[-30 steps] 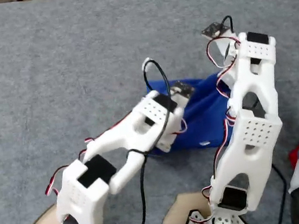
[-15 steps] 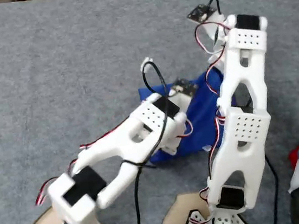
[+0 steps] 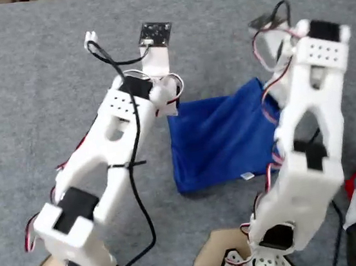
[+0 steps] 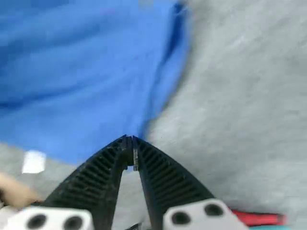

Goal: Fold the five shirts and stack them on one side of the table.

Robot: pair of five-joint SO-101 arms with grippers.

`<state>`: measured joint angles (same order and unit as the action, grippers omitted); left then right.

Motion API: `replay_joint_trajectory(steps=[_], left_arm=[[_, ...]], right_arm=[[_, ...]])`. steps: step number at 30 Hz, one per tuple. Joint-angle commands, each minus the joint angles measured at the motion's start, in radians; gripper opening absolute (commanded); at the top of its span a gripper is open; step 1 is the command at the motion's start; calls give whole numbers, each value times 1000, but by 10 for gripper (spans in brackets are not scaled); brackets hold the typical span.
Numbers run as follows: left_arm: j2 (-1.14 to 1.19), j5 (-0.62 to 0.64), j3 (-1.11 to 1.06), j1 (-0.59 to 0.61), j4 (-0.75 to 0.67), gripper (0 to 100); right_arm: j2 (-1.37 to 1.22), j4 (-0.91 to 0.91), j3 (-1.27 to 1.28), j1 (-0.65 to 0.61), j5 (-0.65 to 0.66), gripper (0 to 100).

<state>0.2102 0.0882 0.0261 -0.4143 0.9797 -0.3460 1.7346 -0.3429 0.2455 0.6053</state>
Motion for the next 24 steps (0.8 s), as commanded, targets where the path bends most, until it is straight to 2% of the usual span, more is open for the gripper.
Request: replay_joint_trajectory(steps=[1, 6, 10, 17, 20, 24], left_arm=[[62, -3, 49, -17, -63, 21], [150, -3, 57, -100, -77, 21], [228, -3, 126, -117, -77, 21], [478, -3, 325, -31, -64, 20], [552, -25, 468, 6, 32, 20], [647, -141, 632, 12, 206, 20]], right_arm=[[277, -150, 389, -53, -29, 6], [441, -407, 802, -102, -32, 6], [432, -569, 987, -84, -26, 6], [360, -620, 1044, -25, -2, 6], [348, -618, 1044, 8, 35, 6], [349, -620, 1038, 48, 84, 6]])
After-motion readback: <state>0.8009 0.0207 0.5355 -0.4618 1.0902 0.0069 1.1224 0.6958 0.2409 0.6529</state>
